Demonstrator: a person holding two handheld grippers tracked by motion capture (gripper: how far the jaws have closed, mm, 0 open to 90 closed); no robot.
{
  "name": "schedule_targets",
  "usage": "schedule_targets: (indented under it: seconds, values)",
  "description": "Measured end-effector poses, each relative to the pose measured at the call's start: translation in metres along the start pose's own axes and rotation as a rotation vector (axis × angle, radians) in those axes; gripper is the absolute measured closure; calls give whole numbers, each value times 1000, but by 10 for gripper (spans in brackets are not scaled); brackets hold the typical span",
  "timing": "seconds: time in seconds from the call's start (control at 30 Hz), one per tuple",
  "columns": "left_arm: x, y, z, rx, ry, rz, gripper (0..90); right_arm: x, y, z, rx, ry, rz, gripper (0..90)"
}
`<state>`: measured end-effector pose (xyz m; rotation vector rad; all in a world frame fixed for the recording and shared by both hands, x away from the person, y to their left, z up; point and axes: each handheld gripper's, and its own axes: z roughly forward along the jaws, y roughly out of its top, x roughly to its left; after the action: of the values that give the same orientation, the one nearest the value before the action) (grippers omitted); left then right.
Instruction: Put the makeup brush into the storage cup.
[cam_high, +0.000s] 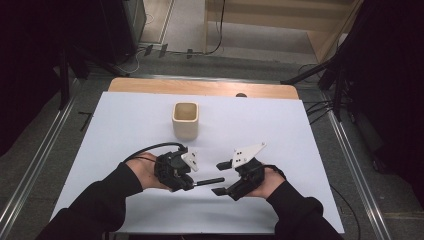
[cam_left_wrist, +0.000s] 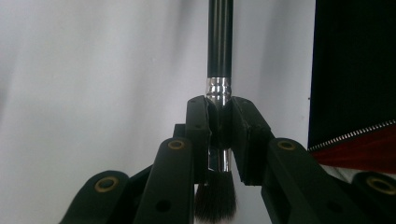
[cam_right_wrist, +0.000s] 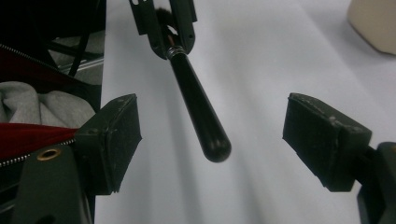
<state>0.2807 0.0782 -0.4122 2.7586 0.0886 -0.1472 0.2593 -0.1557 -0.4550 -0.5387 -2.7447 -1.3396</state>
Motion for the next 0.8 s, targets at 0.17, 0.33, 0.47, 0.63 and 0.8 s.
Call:
schedule_targets:
  seconds: [0.17, 0.33, 0.47, 0.63, 0.8]
  values:
    - [5, 2, 2, 10, -21, 1, 781, -2, 2, 7, 24, 38, -13, 251]
    - [8, 8, 5, 44, -47, 33, 781, -7, 4, 13, 41, 63, -22, 319]
    - [8, 10, 8, 61, -55, 40, 781, -7, 4, 16, 65, 79, -28, 355]
    - [7, 12, 8, 72, -76, 51, 781, -5, 5, 22, 99, 110, -45, 481]
    - [7, 13, 8, 78, -86, 56, 781, -6, 4, 25, 134, 139, -31, 641]
